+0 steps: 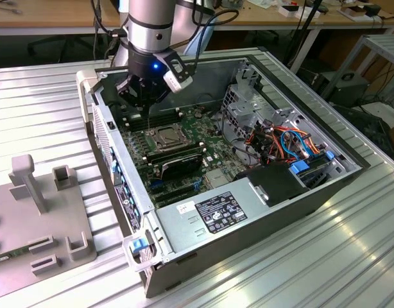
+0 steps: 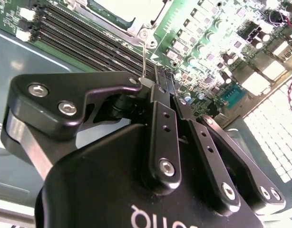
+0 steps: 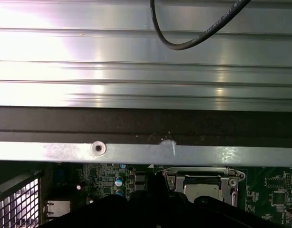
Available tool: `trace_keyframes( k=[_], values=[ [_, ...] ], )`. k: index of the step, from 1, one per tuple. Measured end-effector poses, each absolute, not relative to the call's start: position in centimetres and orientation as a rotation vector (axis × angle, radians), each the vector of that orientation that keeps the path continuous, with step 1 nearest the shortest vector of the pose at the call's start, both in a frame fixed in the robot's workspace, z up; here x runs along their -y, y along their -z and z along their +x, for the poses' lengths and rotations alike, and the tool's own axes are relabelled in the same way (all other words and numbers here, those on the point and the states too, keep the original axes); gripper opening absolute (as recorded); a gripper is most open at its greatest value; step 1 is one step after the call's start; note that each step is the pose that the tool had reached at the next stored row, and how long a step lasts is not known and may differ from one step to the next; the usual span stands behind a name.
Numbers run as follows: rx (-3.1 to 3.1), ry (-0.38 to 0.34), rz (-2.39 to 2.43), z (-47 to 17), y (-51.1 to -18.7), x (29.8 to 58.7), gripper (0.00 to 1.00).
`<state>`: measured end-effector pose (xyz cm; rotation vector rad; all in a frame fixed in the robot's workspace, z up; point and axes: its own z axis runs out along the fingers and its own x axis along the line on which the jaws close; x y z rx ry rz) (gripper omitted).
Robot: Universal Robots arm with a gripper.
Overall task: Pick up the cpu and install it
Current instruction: 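Install the first cpu locking lever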
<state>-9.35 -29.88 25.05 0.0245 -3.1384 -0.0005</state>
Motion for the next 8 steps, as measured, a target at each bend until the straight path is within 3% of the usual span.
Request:
trace_keyframes(
  k=[8],
  values=[
    [3.138,0.002,0.025,-8.27,-25.01,29.88,0.11]
  ],
)
